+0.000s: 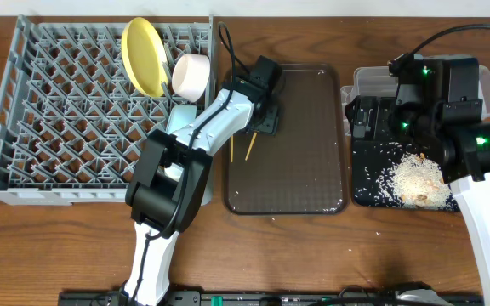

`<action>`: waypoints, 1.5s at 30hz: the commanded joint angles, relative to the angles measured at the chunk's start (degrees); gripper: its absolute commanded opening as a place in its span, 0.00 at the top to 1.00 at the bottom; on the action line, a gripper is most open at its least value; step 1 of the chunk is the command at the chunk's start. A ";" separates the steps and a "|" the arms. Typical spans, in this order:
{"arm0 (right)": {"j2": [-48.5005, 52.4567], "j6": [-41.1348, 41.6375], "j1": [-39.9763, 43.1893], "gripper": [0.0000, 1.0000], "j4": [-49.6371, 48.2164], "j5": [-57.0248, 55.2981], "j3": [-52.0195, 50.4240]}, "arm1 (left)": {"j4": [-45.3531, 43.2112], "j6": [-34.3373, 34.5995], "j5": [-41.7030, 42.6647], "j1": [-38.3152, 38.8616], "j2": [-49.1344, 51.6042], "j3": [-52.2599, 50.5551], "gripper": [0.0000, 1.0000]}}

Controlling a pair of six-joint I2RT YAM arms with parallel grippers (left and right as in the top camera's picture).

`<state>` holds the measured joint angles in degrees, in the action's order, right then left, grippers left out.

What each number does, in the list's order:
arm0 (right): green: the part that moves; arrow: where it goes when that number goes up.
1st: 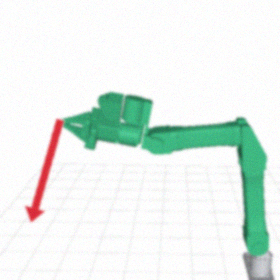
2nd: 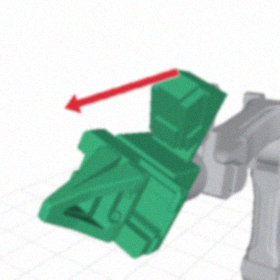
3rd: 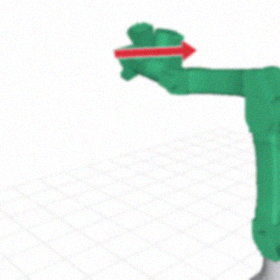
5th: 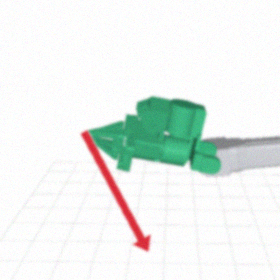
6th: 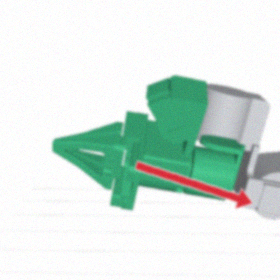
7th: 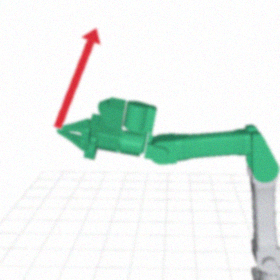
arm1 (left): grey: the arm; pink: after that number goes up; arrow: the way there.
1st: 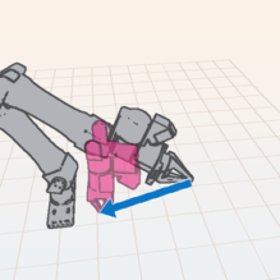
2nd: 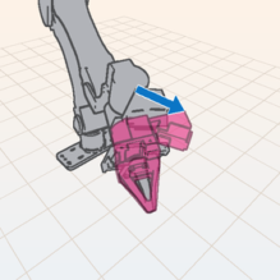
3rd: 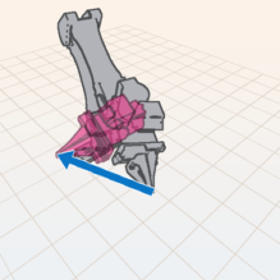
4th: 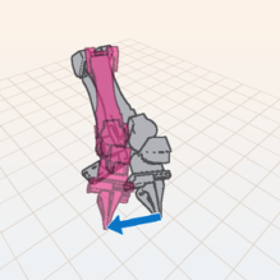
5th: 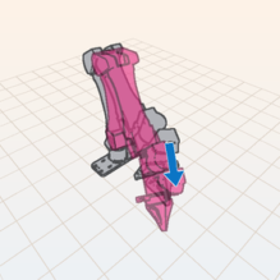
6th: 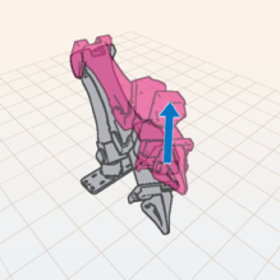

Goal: Sort waste into correct bins and load items into the dishwasher
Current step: 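Reach the left gripper to a chopstick on the brown tray and grasp it, then carry the chopstick left into the dish rack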

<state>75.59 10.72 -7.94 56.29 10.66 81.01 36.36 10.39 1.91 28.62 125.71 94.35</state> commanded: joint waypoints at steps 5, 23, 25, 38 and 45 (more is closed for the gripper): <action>0.17 0.59 1.03 0.01 -0.04 0.11 0.50 | -0.20 -2.40 -5.84 0.13 2.08 0.59 0.45; 0.17 0.59 1.03 0.01 -0.04 0.11 0.50 | 6.40 -7.58 -7.13 5.68 2.95 0.28 0.85; 0.17 0.61 1.03 0.01 -0.04 0.11 0.50 | 6.23 -7.61 -7.58 6.21 2.93 0.28 0.92; 0.17 0.59 1.03 0.01 -0.04 0.11 0.50 | 15.30 -6.84 -7.54 5.09 -5.68 4.35 0.93; 0.17 0.59 1.03 0.01 -0.04 0.11 0.50 | 20.52 -2.99 -7.56 -0.42 -20.94 4.37 0.93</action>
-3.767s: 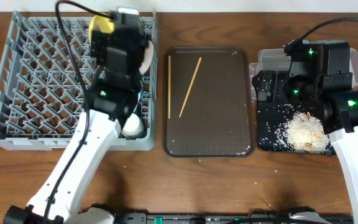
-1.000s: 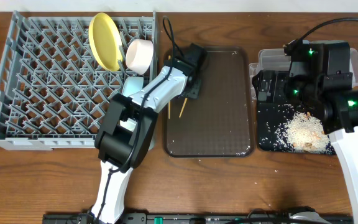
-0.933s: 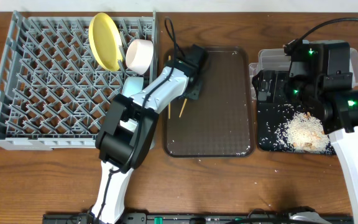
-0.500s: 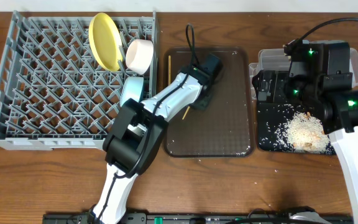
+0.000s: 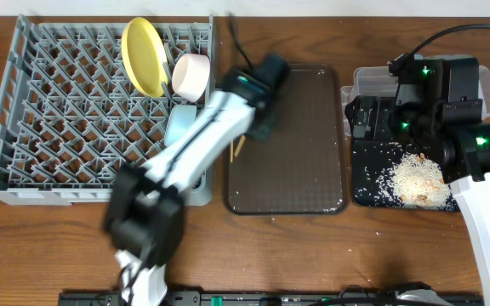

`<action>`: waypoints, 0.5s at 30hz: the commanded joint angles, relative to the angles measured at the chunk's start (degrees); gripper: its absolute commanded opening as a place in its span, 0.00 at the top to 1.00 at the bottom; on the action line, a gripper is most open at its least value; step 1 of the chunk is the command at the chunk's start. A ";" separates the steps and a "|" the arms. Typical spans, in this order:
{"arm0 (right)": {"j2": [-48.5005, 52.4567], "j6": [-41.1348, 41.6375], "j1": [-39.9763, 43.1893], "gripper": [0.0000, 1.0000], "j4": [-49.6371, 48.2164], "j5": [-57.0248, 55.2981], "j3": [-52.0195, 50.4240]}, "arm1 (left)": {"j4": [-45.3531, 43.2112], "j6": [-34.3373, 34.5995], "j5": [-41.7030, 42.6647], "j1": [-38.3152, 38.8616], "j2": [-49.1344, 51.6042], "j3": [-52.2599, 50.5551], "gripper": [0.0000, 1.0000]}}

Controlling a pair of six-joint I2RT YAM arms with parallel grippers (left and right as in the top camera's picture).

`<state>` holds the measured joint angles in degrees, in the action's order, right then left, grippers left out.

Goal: Sort waste into correct bins and load items into the dishwasher
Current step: 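Carry the chopstick left into the dish rack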

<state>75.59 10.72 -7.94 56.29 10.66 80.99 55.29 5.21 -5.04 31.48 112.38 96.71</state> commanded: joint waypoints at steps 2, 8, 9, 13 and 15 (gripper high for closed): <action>0.17 0.59 1.03 0.01 -0.04 0.11 0.52 | 2.82 2.16 -0.92 -6.21 -11.23 2.01 0.93; 0.17 0.59 1.03 0.01 -0.04 0.11 0.52 | 5.79 0.28 -6.14 -16.15 -13.94 1.64 0.93; 0.17 0.61 1.03 0.01 -0.04 0.11 0.52 | 5.75 -1.11 -6.16 -17.55 -13.68 1.11 0.92; 0.17 0.61 1.03 0.01 -0.02 0.11 0.52 | 5.33 -5.88 -6.23 -21.94 -11.23 -0.24 0.92; 0.17 0.61 1.03 0.01 -0.02 0.11 0.52 | 5.27 -6.05 -6.19 -24.04 -9.66 -0.24 0.93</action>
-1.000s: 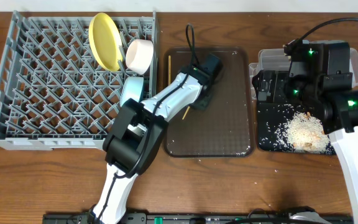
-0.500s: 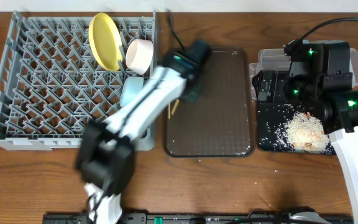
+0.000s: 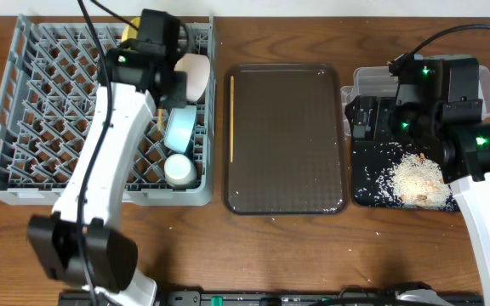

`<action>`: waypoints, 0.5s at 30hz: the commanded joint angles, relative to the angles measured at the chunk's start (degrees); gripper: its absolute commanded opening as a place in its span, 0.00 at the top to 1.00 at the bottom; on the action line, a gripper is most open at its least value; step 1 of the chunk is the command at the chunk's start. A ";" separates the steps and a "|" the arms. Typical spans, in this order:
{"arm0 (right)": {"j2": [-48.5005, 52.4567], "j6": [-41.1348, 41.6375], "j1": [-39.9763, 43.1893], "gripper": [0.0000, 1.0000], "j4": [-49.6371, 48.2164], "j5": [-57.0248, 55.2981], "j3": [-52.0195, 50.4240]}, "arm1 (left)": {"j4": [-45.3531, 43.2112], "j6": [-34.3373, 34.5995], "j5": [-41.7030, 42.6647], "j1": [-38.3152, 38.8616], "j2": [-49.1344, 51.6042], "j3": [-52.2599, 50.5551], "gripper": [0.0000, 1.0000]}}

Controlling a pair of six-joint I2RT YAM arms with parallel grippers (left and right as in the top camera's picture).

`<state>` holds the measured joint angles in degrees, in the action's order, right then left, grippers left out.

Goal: Sort waste into correct bins and load items into the dishwasher
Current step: 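Carry the chopstick left into the dish rack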

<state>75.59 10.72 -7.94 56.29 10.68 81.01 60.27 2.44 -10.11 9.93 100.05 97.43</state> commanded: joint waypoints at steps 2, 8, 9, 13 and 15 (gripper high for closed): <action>0.17 0.59 1.03 0.01 -0.02 0.09 0.50 | 0.35 -3.28 -1.14 -4.31 3.82 -0.96 0.92; 0.17 0.59 1.03 0.01 -0.02 0.09 0.50 | 3.28 -3.28 -1.11 -6.88 4.66 -0.96 0.92; 0.17 0.61 1.03 0.01 -0.02 0.09 0.50 | 4.00 -3.28 -1.11 -6.88 4.66 -0.96 0.89; 0.17 0.59 1.03 0.01 0.09 0.09 0.50 | 5.57 -2.86 -1.07 -6.86 4.66 -0.96 0.56; 0.17 0.59 1.03 0.01 0.09 0.09 0.50 | 5.70 -2.58 -1.03 -6.86 4.66 -0.94 0.46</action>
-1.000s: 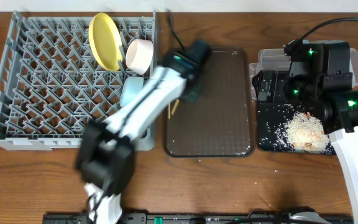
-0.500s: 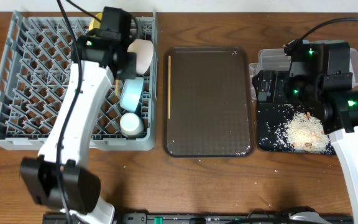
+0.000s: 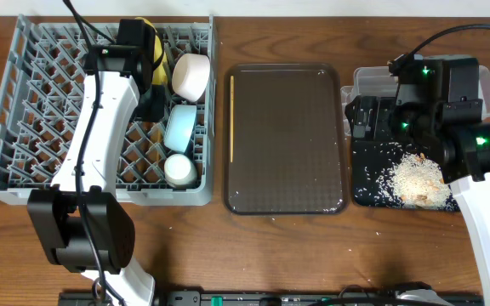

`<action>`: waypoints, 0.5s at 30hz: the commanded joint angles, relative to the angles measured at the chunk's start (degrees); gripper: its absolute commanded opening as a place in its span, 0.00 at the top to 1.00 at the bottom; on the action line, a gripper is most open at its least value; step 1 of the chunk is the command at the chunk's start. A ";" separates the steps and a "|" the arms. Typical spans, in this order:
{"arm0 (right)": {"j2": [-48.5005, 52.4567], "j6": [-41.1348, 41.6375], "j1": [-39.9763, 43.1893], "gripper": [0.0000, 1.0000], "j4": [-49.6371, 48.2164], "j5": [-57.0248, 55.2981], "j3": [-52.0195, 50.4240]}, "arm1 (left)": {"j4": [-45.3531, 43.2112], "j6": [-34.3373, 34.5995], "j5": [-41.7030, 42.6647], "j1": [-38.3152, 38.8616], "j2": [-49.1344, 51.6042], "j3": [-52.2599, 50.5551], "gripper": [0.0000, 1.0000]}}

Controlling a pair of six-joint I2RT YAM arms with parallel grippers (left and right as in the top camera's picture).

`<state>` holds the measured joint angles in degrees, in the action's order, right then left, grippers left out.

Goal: Sort waste into correct bins and load items into the dishwasher
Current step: 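Carry the chopstick left into the dish rack, then release the chopstick in the rack and return to the tray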

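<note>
My left gripper (image 3: 151,104) hangs over the grey dishwasher rack (image 3: 7,174), just left of the white bowl (image 3: 190,75). A thin tan chopstick (image 3: 159,129) pokes out below it, so it looks shut on that stick. Another chopstick (image 3: 231,115) lies along the left edge of the brown tray (image 3: 287,136). The rack also holds a yellow plate (image 3: 149,38), mostly hidden behind my arm, a light-blue cup (image 3: 179,127) and a white cup (image 3: 179,170). My right gripper (image 3: 366,117) sits dark over the black container (image 3: 373,191); its fingers cannot be made out.
Spilled rice and food scraps (image 3: 415,180) fill the black container's right half. A clear plastic box (image 3: 368,78) stands behind it. A few rice grains (image 3: 379,231) lie on the wooden table. The right arm's body covers the far right.
The left gripper has moved slightly left and toward the front of the rack, now lower beside the blue cup. The right arm is unchanged.
First the left gripper was down on the tray's left part at two chopsticks. Then it was blurred, still over the tray. After that it was over the rack by the bowl, one chopstick left at the tray edge. Now it sits deeper in the rack.
</note>
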<state>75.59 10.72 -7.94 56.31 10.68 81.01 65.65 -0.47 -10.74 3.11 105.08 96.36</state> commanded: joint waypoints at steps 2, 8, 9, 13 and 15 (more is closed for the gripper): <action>0.17 0.61 1.03 0.01 0.07 0.09 0.50 | 0.31 0.37 -0.20 -0.02 -0.48 0.20 0.44; 0.17 0.59 1.03 0.01 0.07 0.09 0.50 | 0.31 4.35 7.43 1.49 -2.58 2.29 0.44; 0.17 0.61 1.03 0.01 0.07 0.09 0.50 | -0.13 5.31 9.33 2.25 -3.10 2.62 0.44; 0.17 0.59 1.03 0.01 0.07 0.09 0.50 | -3.32 9.84 11.23 7.63 -4.61 2.75 0.48; 0.17 0.59 1.03 0.01 0.07 0.09 0.50 | -5.07 11.74 11.19 11.19 -4.39 2.62 0.48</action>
<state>75.59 10.72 -7.94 56.31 10.68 80.99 61.56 6.48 -2.44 10.26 102.28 97.25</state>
